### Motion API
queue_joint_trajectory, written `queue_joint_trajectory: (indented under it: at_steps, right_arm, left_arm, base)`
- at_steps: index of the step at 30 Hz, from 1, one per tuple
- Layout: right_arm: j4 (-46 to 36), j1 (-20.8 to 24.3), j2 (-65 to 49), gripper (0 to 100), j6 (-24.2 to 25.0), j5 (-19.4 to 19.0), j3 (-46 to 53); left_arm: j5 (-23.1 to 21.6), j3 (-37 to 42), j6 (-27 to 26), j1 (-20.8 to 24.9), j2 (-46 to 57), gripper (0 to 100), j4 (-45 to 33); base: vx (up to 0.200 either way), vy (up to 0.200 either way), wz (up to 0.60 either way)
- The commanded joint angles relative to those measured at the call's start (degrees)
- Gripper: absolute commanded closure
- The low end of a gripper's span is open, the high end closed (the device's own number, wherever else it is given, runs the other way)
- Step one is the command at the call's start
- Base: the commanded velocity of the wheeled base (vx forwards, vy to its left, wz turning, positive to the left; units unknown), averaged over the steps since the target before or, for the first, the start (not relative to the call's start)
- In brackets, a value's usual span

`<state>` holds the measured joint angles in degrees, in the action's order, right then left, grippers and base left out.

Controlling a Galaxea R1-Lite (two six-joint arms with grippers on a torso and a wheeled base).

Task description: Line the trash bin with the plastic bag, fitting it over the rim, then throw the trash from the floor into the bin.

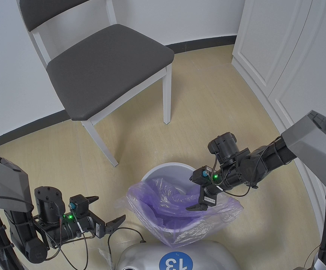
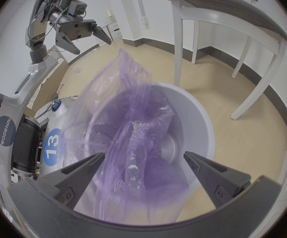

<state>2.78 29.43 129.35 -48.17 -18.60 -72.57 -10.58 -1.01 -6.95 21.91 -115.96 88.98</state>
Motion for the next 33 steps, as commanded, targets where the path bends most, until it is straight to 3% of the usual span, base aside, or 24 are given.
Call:
queue_joint_trajectory:
  at_steps: [1, 2, 15, 22, 28, 33]
  right_arm:
    - [-0.05, -0.25, 0.81, 0, 0.00, -0.03, 0.24]
    - [-0.05, -0.34, 0.81, 100, 0.00, -0.03, 0.32]
    - [0.65, -0.51, -0.59, 100, 0.26, -0.29, 0.41]
    - [2.32, -3.06, -4.99, 100, 0.97, -4.51, -0.29]
    - [8.56, -6.93, -4.73, 100, 4.66, -10.05, -2.49]
    - [10.84, -8.86, -4.64, 100, 13.36, -10.40, -3.89]
  left_arm:
    - [0.12, 1.01, 0.01, -0.02, -0.06, 0, 1.02]
    - [0.12, 1.01, 0.01, -0.02, -0.15, 0, 1.02]
    - [0.12, 1.01, 0.09, -0.29, 0.03, 0, 1.02]
    - [2.23, 1.01, 0.18, -2.13, 1.44, 0, 1.02]
    - [2.41, 1.01, 0.27, -1.34, 3.02, 0, 1.02]
    - [2.67, 0.48, 0.36, -1.16, 2.84, 0, 1.02]
  base:
    - [0.000, 0.000, 0.00]
    - [0.000, 0.000, 0.00]
    - [0.000, 0.000, 0.00]
    - [0.000, 0.000, 0.00]
    - [0.000, 0.000, 0.00]
    - [0.000, 0.000, 0.00]
